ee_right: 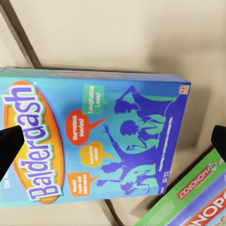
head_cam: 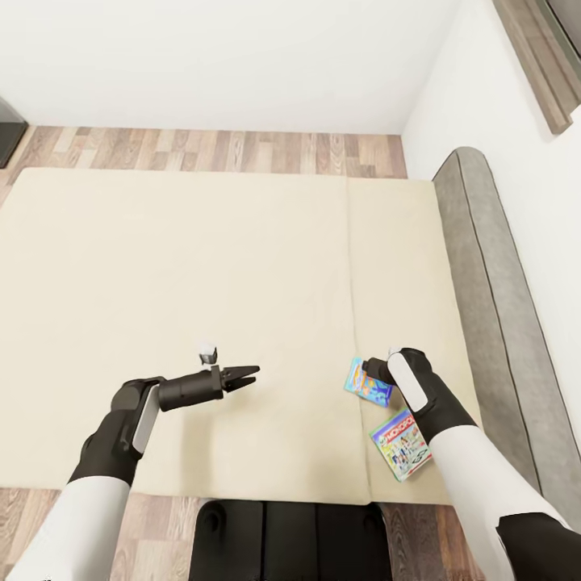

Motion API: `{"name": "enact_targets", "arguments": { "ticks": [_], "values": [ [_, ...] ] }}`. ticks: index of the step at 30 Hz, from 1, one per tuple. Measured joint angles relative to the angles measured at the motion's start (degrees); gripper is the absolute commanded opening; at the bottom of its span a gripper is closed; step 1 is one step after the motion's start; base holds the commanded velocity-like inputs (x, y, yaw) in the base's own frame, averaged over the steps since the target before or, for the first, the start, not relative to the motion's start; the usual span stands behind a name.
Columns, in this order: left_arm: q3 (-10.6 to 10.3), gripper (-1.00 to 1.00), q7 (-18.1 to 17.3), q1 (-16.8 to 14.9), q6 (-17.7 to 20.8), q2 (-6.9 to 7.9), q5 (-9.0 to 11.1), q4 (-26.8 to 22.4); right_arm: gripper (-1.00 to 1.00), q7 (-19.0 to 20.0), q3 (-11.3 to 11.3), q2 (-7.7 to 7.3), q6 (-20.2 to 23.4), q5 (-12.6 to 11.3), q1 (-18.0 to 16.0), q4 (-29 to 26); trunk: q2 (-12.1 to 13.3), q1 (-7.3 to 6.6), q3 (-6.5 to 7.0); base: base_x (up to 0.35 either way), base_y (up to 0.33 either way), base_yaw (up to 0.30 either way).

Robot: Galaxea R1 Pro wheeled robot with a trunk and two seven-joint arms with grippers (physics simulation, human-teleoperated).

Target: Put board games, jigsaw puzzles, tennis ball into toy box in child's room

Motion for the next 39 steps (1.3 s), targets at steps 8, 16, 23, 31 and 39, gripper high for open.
{"name": "enact_targets", "arguments": {
  "ticks": [8, 16, 23, 31, 39],
  "values": [
    [-0.8, 1.00, 0.2, -12.5, 1.1, -1.90, 0.4, 2.6, 1.00, 0.0, 0.1, -0.13, 0.0, 0.0, 0.0, 0.0, 0.0, 0.00, -0.75, 0.000, 0.000, 0.000],
    [-1.2, 1.00, 0.2, -15.7, 1.2, -2.51, 0.3, 6.0, 1.00, 0.1, 0.0, -0.07, 0.0, 0.1, 0.0, -0.1, 0.0, 0.00, -1.50, 0.000, 0.000, 0.000],
    [-1.3, 1.00, 0.3, -16.0, 1.2, -2.62, 0.3, 6.5, 1.00, -0.1, 0.1, -0.09, 0.3, 0.1, -0.1, -0.7, 0.0, -0.03, -2.15, 0.000, 0.000, 0.000],
    [-1.5, 1.00, 0.4, -16.0, 1.2, -2.51, 0.2, 6.5, 1.00, -0.4, 0.1, -0.04, 1.5, 0.4, -0.1, -2.3, -0.1, -0.06, -2.89, 0.000, 0.000, 0.000],
    [-1.5, 1.00, 0.4, -16.0, 1.2, -2.43, 0.2, 6.5, 1.00, -0.4, 0.2, -0.08, 3.0, 0.9, -0.1, -3.9, -0.1, -0.07, -3.51, 0.000, 0.000, 0.000]
  ]
}}
